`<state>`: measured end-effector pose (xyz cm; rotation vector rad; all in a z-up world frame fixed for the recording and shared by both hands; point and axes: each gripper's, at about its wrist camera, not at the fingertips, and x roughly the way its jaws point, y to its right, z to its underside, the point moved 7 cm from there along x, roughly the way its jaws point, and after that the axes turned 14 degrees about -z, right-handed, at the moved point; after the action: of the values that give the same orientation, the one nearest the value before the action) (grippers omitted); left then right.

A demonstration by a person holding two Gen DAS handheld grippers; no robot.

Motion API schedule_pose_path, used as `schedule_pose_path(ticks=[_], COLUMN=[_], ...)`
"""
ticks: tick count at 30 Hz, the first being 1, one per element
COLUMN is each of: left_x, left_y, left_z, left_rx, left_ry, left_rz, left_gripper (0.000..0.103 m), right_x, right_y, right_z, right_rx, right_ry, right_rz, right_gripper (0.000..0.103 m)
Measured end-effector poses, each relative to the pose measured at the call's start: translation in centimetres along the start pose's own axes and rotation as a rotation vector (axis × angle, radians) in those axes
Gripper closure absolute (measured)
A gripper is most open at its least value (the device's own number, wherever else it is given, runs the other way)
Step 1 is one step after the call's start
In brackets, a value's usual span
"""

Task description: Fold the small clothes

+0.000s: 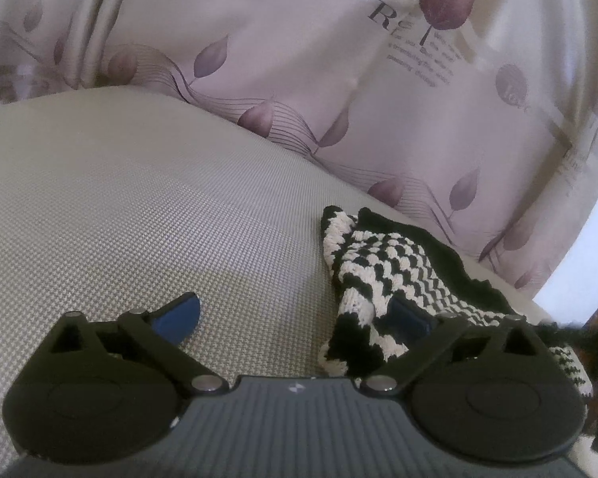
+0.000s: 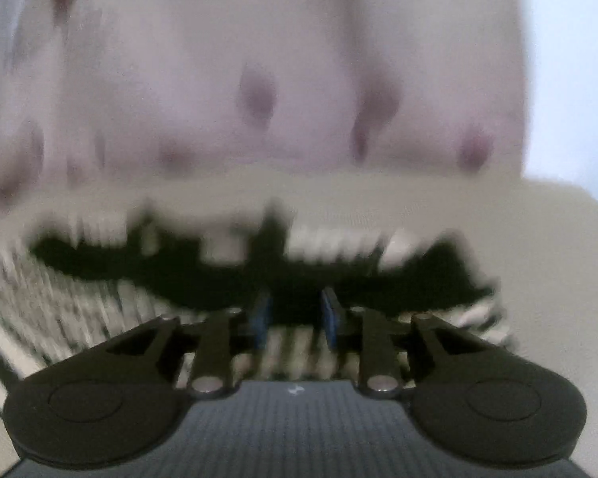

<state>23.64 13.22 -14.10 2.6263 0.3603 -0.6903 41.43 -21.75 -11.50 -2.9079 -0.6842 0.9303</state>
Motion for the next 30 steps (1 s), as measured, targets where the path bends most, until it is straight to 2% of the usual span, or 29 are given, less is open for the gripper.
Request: schedule_pose_path(ticks=[1,2,3,6,10,12,14,16,17,23,30], left_x=[0.0,0.0,0.1,0.0,0.0,0.0,0.0,0.0,0.0,-0.1,0.0], left_y=[0.0,0.0,0.0,0.0,0.3,0.4,0.6,0.7,0.8,1.2,1.4], left_z=[0.0,0.0,0.0,0.0,0.0,0.1,0.1,0.2,0.2,0.3,0.4], left_rx=[0.003,0.004,0.005,0.010,0.026,0.041,0.058,0.071,0.082,0.121,0.140], left_ry=[0.000,-0.001,-0.003,0.003,0.004,0.005,0.009,0.015,0.016,0.027,0.031], left_rz=[-0.003,-0.005,-0.007,-0.016,-0.030,-0.043,-0.058,-0.076,-0.087,-0.118,-0.135], left_gripper=[0.003,0.003,0.003,0.003,0.003,0.003,0.003,0.003,0.003,0.003,0.003], right_x=[-0.1,-0.2,-0.6,-3.6,-5.2,-5.4,-6.4,-6.0,-5.8,-5.0,-4.6], right_y=[-0.4,-0.6,-0.6,-1.4,-2.1,-2.0,-1.9,-1.7,-1.7,-1.5,-1.7], right_z=[0.2,0.2,0.1,0.5,3.6,4.7,4.8,4.7,4.8,5.0,5.1], right_rx=[-0.049,-0.062,-0.042,0.014,-0.006,-0.033,-0.010,0.007,0.012,0.014,-0.007], right_ry=[0.045,0.039,0.054,0.180,0.151,0.159,0.191,0.176,0.159,0.121,0.103], right_rz=[0.018,0.033,0.042,0.020,0.073,0.119,0.144,0.131,0.126,0.129,0.139], right_gripper=[0.076,0.076,0.076,0.075,0.070,0.056,0.031,0.014,0.010,0.000,0.000])
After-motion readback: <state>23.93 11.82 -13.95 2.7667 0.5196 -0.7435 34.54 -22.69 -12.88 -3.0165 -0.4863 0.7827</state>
